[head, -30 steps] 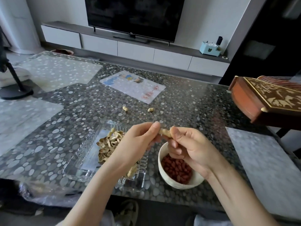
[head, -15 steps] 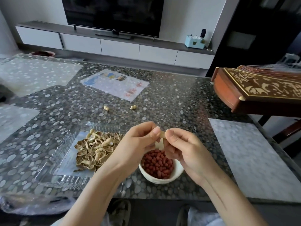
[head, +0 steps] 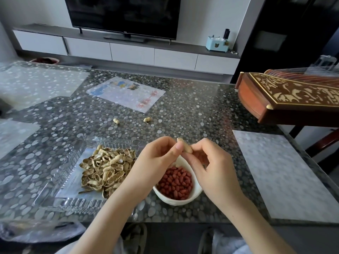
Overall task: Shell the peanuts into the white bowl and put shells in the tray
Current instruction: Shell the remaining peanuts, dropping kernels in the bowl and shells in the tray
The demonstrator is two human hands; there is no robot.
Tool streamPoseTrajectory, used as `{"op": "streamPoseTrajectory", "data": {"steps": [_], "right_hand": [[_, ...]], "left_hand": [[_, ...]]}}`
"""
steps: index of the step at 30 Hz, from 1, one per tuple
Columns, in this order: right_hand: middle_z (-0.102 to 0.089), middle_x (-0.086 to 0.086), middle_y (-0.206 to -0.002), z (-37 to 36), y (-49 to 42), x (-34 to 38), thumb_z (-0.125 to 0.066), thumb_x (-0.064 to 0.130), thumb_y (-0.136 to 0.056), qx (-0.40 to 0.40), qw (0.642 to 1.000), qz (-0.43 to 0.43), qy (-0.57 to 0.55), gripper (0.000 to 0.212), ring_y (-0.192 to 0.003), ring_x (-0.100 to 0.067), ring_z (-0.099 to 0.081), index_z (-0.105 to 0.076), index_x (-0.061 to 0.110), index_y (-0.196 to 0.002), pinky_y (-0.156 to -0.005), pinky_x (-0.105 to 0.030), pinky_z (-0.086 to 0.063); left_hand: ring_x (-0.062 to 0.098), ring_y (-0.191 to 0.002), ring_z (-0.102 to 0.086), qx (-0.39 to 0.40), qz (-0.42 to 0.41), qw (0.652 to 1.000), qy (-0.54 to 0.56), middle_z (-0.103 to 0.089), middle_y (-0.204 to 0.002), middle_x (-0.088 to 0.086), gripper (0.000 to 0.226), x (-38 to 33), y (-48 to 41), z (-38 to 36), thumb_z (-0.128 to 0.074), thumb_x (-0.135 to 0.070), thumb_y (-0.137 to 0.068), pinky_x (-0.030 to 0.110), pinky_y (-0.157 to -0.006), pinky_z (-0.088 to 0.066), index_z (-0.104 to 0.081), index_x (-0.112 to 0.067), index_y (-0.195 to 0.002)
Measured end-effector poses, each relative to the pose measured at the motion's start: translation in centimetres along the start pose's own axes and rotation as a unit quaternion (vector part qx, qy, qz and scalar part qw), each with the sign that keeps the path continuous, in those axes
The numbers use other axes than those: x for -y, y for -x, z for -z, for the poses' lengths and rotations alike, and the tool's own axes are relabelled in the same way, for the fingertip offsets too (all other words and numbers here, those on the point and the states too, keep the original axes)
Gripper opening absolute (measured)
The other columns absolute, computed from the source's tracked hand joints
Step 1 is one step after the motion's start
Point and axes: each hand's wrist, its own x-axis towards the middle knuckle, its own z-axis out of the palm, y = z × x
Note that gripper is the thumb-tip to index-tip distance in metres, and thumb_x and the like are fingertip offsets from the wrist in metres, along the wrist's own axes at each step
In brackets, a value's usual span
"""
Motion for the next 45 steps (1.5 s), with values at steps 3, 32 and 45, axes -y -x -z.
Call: {"op": "streamPoseTrajectory", "data": {"steps": [3, 32, 45], "right_hand": [[-0.056, 0.005, -0.069, -0.3, 0.2, 0.2, -0.063, 0.029, -0.088, 0.001, 0.999, 0.024, 0.048, 0.022, -0.06, -0.007, -0.051, -0.059, 0.009, -0.079, -0.054, -0.023, -0.043], [-0.035, 0.01, -0.045, -0.1, -1.0, 1.6, -0.041, 0.033, -0.101, 0.127, 0.849, -0.396, -0.327, 0.048, -0.042, -0.008, -0.03, -0.048, 0.018, -0.056, -0.046, -0.021, -0.024], [-0.037, 0.012, -0.041, 0.9, -1.1, 0.1, -0.048, 0.039, -0.096, 0.125, 0.912, -0.373, -0.119, 0.044, -0.04, -0.002, -0.034, -0.049, 0.013, -0.061, -0.048, -0.019, -0.029]], "left_hand": [[0.006, -0.06, -0.042, 0.002, -0.006, 0.999, -0.051, -0.049, -0.06, -0.014, 0.025, -0.1, 0.2, -0.3, -0.054, -0.046, -0.083, 0.027, -0.064, -0.036, -0.063, -0.027, -0.071], [0.013, -0.073, -0.041, 0.026, 0.04, 0.999, 0.001, -0.045, -0.072, -0.001, 0.032, 0.1, 1.1, -0.8, -0.044, -0.04, -0.087, 0.032, -0.073, -0.04, -0.061, -0.013, -0.086], [0.015, -0.069, -0.056, -0.048, 0.009, 0.913, -0.404, -0.061, -0.071, -0.002, 0.033, 0.2, 0.5, 0.2, -0.048, -0.04, -0.094, 0.03, -0.061, -0.04, -0.059, -0.014, -0.077]]}}
